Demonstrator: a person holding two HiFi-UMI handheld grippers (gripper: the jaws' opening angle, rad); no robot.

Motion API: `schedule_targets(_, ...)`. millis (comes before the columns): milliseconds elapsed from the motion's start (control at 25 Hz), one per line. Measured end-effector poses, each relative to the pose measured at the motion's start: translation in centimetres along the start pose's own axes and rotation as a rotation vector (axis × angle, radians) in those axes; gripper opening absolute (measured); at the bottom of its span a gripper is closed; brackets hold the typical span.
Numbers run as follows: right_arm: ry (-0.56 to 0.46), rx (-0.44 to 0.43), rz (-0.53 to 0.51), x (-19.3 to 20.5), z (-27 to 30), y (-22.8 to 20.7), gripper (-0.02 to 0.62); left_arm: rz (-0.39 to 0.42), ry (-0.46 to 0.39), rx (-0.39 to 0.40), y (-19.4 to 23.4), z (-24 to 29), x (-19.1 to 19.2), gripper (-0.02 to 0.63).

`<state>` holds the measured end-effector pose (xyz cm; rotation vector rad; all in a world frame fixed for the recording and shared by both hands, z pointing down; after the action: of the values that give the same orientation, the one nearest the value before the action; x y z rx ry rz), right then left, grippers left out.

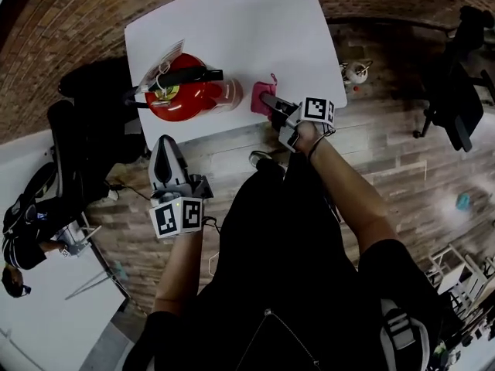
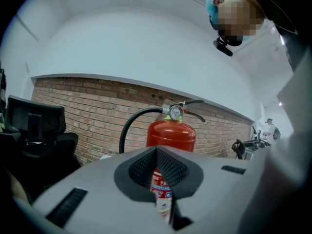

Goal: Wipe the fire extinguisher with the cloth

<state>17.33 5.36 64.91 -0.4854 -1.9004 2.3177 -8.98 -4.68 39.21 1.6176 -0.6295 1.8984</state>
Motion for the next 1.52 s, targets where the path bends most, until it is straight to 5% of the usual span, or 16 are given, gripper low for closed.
schedule_targets(720,0.003,0.214,-0.027,-1.0,6.5,-8.2,0.103,0.036,0.057,-0.022,2.6,0.2,2.1,0.031)
schedule_targets(1520,-0.004,0.154,-0.032,-0.1,7.4,-6.9,0.103,0.017,0.069,-0.009,3.1,1.0,2.6,0.031)
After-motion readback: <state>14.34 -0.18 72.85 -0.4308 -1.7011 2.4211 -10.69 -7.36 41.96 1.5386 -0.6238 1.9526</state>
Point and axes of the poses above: the fingertips, and each gripper's own axes: z forward along the fingers, y to its left, x out of its underside, the point moved 7 cm from there along -z, backward along the fingers, and after that the axes turned 10 degrees about z, right-handed, at the moved point
